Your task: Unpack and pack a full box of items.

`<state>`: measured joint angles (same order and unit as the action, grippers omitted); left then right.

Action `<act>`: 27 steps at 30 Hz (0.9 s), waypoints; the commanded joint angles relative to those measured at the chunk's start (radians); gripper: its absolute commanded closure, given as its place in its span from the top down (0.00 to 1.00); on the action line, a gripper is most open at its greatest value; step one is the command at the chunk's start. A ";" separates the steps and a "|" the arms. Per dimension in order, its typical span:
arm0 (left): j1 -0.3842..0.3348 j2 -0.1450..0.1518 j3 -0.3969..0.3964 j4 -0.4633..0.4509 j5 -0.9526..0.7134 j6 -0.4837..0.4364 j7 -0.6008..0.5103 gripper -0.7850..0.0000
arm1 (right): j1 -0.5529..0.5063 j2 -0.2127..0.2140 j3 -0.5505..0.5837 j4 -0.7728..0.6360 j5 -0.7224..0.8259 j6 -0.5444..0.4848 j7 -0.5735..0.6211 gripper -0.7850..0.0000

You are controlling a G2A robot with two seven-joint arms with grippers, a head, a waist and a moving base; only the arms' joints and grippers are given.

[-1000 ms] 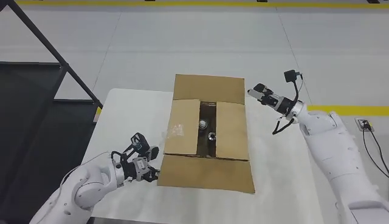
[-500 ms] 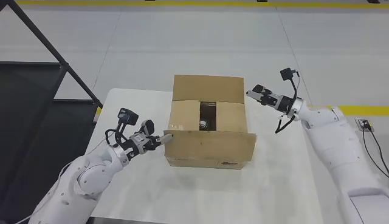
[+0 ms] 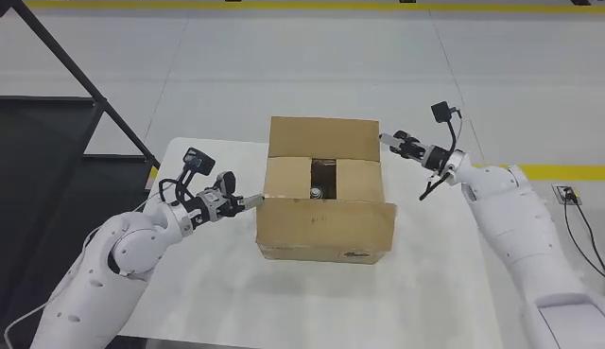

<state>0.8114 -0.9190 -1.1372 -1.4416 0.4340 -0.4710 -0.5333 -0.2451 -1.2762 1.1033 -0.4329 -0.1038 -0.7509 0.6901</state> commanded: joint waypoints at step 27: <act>-0.121 -0.057 0.121 0.092 -0.037 0.034 0.002 1.00 | 0.136 -0.059 -0.068 0.189 -0.030 0.117 0.033 1.00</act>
<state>0.6904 -0.9759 -1.0150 -1.3494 0.3969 -0.4363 -0.5305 -0.1086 -1.3358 1.0355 -0.2434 -0.1335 -0.6352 0.7229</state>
